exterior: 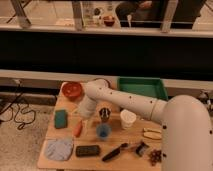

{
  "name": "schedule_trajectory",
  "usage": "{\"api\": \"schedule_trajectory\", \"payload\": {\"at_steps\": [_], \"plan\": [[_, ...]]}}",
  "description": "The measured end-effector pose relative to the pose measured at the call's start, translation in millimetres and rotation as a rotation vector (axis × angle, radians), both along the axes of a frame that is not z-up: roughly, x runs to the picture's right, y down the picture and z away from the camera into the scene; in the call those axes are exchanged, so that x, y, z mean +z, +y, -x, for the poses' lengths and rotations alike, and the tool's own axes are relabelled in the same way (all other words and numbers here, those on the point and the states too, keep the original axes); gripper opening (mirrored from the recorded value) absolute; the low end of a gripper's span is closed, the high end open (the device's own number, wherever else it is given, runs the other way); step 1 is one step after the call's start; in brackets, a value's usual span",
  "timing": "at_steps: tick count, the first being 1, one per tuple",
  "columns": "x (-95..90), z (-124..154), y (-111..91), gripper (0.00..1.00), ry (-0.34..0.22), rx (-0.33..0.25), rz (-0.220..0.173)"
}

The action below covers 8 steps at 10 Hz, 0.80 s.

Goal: Place pepper in table surface

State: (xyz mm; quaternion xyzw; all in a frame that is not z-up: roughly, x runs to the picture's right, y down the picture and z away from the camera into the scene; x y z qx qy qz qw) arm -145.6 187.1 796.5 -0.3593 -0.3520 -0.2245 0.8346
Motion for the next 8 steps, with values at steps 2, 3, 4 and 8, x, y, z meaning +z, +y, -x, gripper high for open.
{"api": "schedule_trajectory", "payload": {"at_steps": [2, 3, 4, 8], "plan": [[7.7, -1.8, 1.3, 0.80, -0.009, -0.008, 0.000], [11.2, -3.4, 1.6, 0.80, -0.010, -0.009, 0.000], [15.6, -5.6, 3.4, 0.80, -0.010, -0.009, 0.003], [25.6, -11.0, 13.3, 0.80, -0.007, -0.012, 0.019]]}}
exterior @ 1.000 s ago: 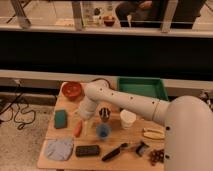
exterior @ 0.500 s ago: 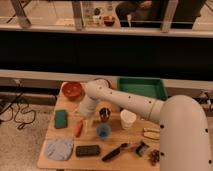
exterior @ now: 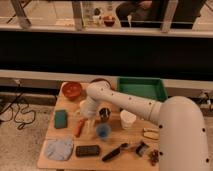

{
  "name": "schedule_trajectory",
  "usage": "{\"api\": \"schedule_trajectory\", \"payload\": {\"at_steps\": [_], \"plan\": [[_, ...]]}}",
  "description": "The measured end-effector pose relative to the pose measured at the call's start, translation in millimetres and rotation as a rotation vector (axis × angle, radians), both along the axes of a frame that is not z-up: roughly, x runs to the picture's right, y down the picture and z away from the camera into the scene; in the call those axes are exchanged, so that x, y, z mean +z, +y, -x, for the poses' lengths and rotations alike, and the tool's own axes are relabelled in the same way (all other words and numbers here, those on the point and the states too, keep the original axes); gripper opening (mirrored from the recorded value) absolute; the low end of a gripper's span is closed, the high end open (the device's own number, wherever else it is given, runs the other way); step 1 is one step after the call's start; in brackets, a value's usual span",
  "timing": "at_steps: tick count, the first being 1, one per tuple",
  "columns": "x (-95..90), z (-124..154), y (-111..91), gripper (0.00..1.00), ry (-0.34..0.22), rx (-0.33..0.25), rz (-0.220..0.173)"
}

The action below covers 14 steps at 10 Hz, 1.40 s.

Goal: Place pepper in table surface

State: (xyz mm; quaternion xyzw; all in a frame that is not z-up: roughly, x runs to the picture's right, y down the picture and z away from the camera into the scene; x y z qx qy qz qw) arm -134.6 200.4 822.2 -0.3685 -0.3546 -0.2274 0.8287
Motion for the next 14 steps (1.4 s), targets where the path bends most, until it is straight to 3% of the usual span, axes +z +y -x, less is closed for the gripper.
{"api": "schedule_trajectory", "payload": {"at_steps": [5, 8, 11, 14], "plan": [[13.4, 6.8, 19.2, 0.80, -0.011, -0.023, 0.026], [15.6, 11.1, 14.2, 0.78, -0.025, -0.027, 0.014], [14.6, 10.0, 6.2, 0.54, -0.027, -0.015, -0.005], [14.5, 12.1, 6.2, 0.50, -0.036, -0.008, -0.006]]}}
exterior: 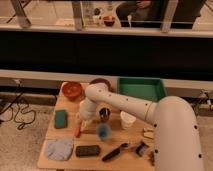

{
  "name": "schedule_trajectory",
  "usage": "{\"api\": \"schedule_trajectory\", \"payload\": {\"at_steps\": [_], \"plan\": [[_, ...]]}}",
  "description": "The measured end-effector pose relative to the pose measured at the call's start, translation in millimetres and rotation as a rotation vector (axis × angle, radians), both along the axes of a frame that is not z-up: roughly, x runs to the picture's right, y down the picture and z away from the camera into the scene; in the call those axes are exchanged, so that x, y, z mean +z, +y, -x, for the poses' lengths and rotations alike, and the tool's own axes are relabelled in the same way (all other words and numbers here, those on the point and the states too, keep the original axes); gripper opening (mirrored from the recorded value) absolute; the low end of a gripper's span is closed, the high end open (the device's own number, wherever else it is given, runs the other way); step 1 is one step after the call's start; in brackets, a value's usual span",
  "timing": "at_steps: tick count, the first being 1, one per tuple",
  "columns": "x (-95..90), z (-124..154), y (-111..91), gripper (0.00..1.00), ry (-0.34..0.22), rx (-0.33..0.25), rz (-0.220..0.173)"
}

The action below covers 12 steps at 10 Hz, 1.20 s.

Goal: Place pepper in table surface

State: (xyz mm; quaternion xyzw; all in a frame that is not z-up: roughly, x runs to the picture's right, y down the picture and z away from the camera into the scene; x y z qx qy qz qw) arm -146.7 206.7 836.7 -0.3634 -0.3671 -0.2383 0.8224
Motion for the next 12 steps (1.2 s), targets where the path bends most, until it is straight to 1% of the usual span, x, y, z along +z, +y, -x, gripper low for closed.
{"api": "schedule_trajectory", "payload": {"at_steps": [2, 3, 4, 6, 8, 9, 11, 12], "plan": [[1.7, 0.1, 3.2, 0.50, -0.003, 0.002, 0.008], [2.3, -0.1, 5.1, 0.47, -0.004, 0.002, 0.011], [2.0, 0.1, 5.9, 0.41, -0.005, 0.002, 0.012], [0.2, -0.8, 6.4, 0.18, -0.010, 0.009, 0.012], [-2.2, -0.4, 5.1, 0.03, -0.014, 0.012, 0.008], [-3.5, 1.0, 5.0, 0.00, -0.017, 0.011, 0.006], [-7.8, 4.2, 2.9, 0.00, -0.028, 0.012, -0.001], [-13.7, 6.5, -1.2, 0.00, -0.039, 0.013, -0.010]]}}
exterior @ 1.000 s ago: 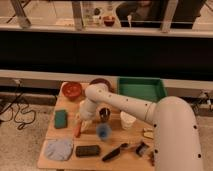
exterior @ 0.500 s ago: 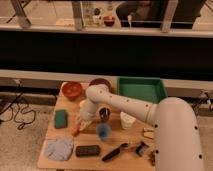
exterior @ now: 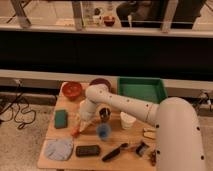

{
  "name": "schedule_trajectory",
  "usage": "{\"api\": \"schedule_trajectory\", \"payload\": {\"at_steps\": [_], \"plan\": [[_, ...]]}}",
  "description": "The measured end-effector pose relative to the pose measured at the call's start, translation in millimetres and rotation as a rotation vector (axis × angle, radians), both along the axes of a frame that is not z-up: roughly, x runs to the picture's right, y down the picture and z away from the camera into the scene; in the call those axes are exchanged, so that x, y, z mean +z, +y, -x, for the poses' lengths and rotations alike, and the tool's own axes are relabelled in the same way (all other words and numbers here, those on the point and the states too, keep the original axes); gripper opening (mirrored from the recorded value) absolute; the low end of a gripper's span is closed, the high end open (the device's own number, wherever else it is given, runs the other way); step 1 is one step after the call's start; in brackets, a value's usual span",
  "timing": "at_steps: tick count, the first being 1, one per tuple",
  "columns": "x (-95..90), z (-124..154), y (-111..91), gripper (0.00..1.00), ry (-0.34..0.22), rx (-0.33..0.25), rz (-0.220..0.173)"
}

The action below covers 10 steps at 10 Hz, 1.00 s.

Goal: Place pepper in table surface

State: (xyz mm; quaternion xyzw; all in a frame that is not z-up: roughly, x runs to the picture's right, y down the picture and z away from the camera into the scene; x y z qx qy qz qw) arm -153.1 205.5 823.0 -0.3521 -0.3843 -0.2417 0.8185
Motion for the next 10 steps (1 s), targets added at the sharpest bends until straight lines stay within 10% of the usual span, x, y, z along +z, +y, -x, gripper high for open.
{"api": "schedule_trajectory", "payload": {"at_steps": [10], "plan": [[-86.8, 27.3, -44.4, 0.00, -0.142, 0.022, -0.118]]}}
